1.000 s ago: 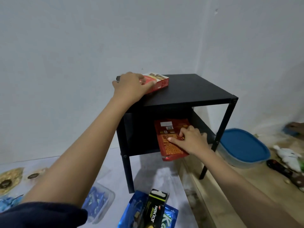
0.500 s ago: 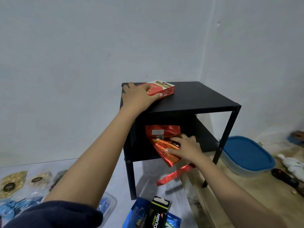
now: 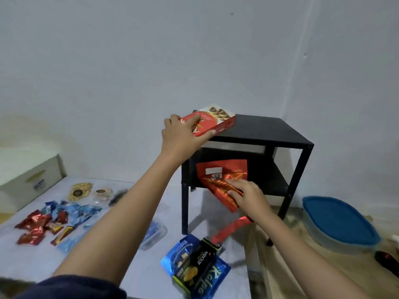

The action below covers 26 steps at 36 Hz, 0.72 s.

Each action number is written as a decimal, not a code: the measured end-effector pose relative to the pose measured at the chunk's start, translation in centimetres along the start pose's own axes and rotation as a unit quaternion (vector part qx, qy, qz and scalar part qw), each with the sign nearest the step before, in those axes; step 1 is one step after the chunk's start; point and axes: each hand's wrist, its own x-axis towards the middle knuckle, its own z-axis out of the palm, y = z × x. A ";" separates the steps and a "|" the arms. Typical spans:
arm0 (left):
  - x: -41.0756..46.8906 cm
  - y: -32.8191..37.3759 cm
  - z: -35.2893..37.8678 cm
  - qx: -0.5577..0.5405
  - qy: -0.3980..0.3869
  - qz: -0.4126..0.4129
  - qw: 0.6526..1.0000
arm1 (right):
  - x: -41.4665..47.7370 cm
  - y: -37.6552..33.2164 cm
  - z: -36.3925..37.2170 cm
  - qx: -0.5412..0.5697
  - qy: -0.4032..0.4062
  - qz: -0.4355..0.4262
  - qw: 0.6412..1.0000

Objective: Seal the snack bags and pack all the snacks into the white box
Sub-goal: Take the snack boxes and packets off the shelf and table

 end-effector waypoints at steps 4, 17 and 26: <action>-4.8 -2.9 -3.0 0.027 0.021 -0.050 0.998 | -1.6 -3.4 1.0 -0.010 -0.026 -0.065 0.997; -23.5 -24.2 -18.2 0.154 0.081 -0.323 0.930 | -4.3 -24.6 18.4 0.098 -0.202 -0.285 0.932; -39.3 -41.8 -30.6 0.222 0.132 -0.519 0.815 | -7.4 -45.9 36.2 0.080 -0.313 -0.400 0.858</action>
